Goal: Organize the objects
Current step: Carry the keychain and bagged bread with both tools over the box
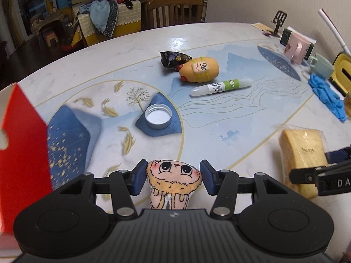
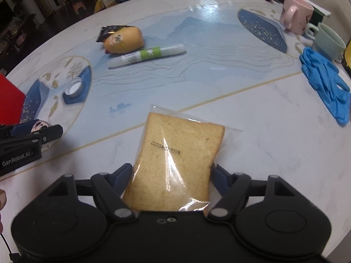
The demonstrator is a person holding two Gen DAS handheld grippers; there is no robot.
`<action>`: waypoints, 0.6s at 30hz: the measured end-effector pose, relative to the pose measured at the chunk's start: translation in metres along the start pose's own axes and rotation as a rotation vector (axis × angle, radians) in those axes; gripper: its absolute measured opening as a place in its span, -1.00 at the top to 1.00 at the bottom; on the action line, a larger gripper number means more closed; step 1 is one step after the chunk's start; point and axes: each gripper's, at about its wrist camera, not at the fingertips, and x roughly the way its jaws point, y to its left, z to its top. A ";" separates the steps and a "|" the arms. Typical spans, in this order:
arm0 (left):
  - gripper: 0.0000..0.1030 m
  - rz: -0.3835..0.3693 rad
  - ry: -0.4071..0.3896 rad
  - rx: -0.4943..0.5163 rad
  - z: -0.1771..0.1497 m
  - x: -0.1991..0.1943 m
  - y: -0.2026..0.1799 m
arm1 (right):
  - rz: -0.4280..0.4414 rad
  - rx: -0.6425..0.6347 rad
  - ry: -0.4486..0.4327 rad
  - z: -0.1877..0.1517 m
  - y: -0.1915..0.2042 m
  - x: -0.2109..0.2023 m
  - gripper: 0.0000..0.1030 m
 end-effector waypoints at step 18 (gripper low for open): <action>0.00 0.024 -0.108 -0.127 -0.014 -0.106 0.087 | 0.215 -0.368 -0.133 0.027 0.144 -0.074 -0.47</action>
